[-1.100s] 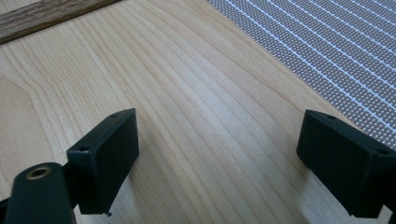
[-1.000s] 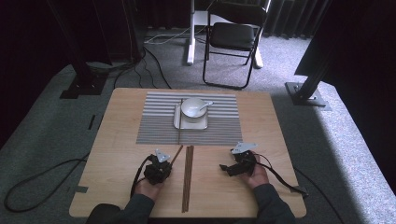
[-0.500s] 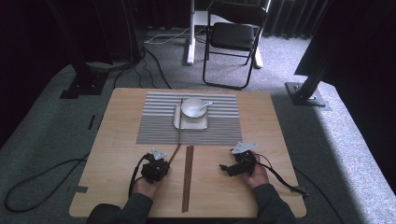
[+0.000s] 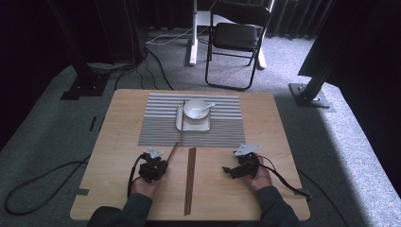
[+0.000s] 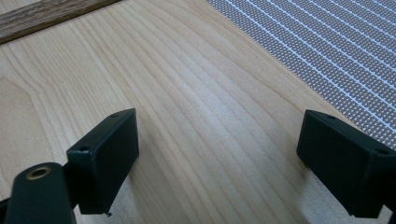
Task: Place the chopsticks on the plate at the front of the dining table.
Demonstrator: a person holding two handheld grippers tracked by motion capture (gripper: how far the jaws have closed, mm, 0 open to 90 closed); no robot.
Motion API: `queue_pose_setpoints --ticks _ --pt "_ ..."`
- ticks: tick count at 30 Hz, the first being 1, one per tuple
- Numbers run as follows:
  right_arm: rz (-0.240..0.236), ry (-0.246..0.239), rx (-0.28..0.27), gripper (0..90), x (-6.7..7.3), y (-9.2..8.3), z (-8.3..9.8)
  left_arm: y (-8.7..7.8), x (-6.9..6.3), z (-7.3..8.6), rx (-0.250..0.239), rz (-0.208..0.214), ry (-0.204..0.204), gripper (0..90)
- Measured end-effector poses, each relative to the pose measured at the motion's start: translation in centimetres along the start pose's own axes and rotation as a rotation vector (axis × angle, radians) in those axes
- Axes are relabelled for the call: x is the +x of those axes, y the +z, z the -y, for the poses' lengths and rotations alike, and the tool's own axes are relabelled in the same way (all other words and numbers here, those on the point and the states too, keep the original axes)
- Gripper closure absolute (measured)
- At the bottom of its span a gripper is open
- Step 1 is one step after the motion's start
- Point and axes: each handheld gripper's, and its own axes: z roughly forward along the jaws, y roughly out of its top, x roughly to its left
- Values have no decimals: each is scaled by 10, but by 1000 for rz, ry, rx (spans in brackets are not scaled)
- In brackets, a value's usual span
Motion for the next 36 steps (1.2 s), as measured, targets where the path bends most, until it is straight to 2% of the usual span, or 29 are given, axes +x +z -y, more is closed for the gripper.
queue_pose_setpoints --ticks 12,13,20,34,36 --pt "0 0 0 121 0 0 0 -1 6 -3 -10 15 -45 842" --pt "0 0 0 121 0 0 0 -1 8 -3 -14 28 -65 842" --pt "0 0 0 121 0 0 0 -1 14 -8 -25 46 -101 842" --pt "0 0 0 121 0 0 0 -2 23 -15 -46 50 -146 842" --pt "0 0 0 122 0 0 0 -2 24 -17 -46 70 -162 842"
